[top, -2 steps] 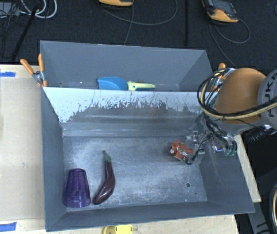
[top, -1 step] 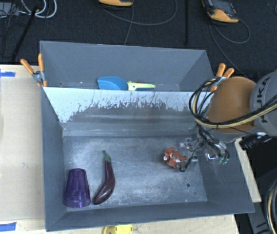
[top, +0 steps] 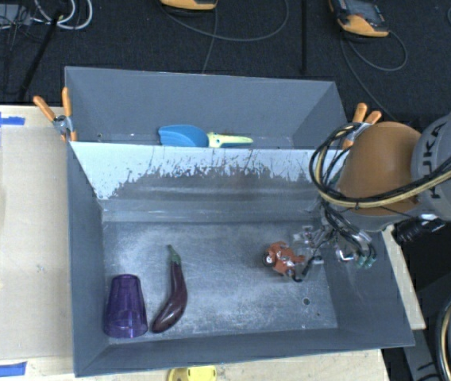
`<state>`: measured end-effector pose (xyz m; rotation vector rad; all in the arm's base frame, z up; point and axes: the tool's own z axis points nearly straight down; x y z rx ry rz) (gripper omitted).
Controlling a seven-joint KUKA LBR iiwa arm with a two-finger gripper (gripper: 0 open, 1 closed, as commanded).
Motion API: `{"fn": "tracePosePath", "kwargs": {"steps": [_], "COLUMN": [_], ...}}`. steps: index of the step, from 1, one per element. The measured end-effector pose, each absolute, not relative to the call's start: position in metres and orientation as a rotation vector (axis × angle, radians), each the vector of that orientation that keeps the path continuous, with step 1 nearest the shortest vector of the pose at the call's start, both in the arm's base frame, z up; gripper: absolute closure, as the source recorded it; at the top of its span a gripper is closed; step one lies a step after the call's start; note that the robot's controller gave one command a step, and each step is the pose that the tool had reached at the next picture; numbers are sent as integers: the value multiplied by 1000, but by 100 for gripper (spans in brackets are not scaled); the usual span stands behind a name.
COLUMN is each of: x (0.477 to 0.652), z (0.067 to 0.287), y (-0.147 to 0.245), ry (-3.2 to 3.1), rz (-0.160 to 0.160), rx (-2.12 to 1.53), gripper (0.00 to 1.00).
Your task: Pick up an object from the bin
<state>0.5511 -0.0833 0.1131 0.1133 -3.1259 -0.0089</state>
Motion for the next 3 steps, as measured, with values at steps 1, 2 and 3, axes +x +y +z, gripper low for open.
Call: {"fn": "tracePosePath", "kwargs": {"steps": [1, 2, 3], "x": [570, 567, 549], "z": [146, 126, 236], "y": [-114, -100, -90], "ry": [-3142, -3139, -3139], "rz": [1, 1, 0], "rx": [170, 154, 152], "gripper": [100, 100, 100]}}
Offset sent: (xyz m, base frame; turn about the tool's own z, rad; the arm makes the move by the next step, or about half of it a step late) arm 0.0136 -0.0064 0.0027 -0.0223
